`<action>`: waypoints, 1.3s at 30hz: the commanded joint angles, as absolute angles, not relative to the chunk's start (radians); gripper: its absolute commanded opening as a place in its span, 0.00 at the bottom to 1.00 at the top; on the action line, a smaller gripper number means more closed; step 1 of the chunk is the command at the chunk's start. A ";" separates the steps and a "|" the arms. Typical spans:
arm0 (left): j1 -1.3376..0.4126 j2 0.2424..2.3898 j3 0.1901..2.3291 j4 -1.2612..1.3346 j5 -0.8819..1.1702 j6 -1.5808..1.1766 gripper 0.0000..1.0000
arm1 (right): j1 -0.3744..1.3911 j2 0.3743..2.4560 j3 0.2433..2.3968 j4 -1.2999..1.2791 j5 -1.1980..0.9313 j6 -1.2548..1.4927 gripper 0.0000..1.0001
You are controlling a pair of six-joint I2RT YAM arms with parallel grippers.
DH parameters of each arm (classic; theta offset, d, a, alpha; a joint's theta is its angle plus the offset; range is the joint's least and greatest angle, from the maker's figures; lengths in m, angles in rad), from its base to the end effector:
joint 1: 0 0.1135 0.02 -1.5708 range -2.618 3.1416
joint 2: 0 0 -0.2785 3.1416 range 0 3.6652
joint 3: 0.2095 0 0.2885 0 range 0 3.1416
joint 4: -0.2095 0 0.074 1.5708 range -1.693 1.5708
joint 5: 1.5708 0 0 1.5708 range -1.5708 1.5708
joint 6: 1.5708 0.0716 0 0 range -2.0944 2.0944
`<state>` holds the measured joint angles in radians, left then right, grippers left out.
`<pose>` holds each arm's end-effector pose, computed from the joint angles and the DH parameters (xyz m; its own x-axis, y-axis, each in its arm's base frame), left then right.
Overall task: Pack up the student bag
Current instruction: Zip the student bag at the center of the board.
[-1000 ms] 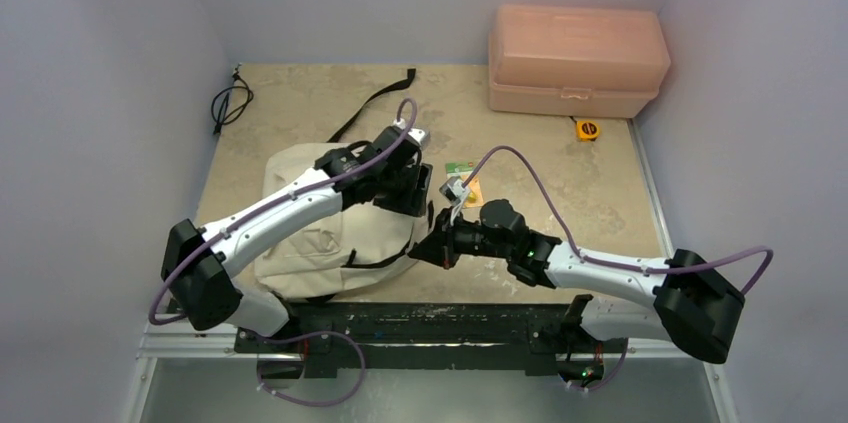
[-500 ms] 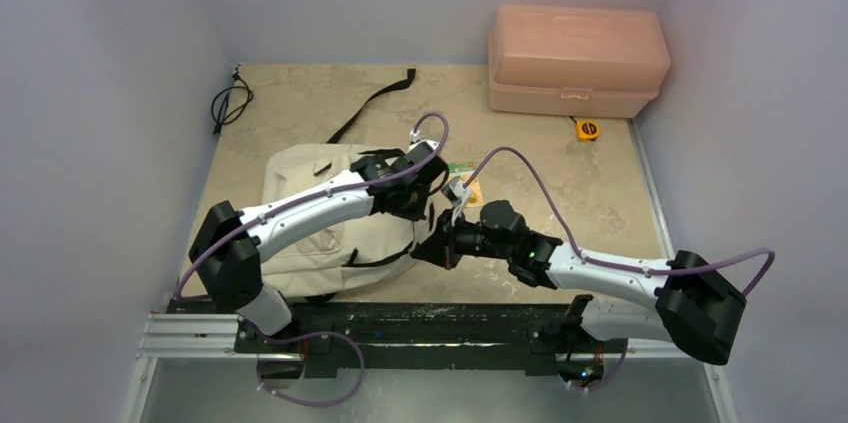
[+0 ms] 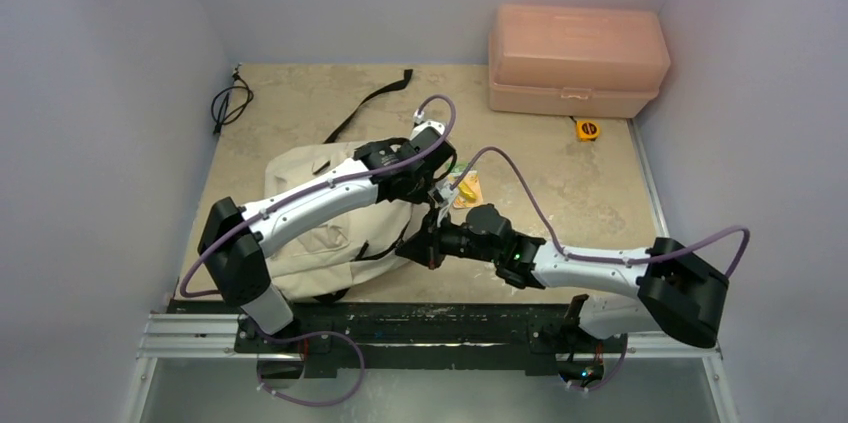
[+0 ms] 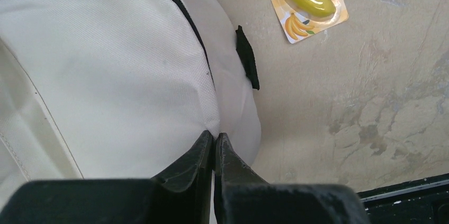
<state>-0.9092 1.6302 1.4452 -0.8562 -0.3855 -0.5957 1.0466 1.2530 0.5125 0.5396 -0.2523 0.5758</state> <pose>0.2644 -0.2958 0.2775 -0.7836 0.1601 -0.6002 0.2111 0.9774 -0.0148 0.1458 0.2879 0.2034 -0.6069 0.0037 -0.7948 -0.7514 0.3230 0.5753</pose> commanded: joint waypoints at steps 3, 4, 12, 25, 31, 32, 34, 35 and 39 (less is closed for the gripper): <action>-0.859 1.635 1.583 -0.611 -0.519 -0.508 0.00 | 1.152 1.356 0.607 0.596 -0.368 0.592 0.00; -0.857 1.637 1.600 -0.613 -0.518 -0.502 0.00 | 1.158 1.377 0.613 0.608 -0.367 0.588 0.00; -0.854 1.613 1.620 -0.604 -0.506 -0.476 0.00 | 1.234 1.555 0.681 0.623 -0.330 0.495 0.00; -0.826 1.587 1.586 -0.593 -0.545 -0.367 0.00 | 1.290 1.368 0.507 0.568 -0.165 0.463 0.00; -0.819 1.607 1.598 -0.603 -0.608 -0.314 0.00 | 1.320 1.406 0.576 0.539 -0.197 0.351 0.00; -0.819 1.611 1.602 -0.601 -0.618 -0.311 0.00 | 1.333 1.437 0.613 0.537 -0.209 0.336 0.00; -0.815 1.627 1.621 -0.598 -0.622 -0.312 0.00 | 1.373 1.514 0.704 0.508 -0.223 0.298 0.00; -0.812 1.638 1.638 -0.608 -0.624 -0.314 0.00 | 1.392 1.566 0.747 0.490 -0.221 0.274 0.00; -0.810 1.676 1.682 -0.624 -0.663 -0.321 0.00 | 1.452 1.691 0.890 0.413 -0.211 0.229 0.00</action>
<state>-0.8551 1.6638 1.5471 -0.9478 -0.4480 -0.3546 1.2884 1.5860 0.7799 0.5560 0.0540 0.2478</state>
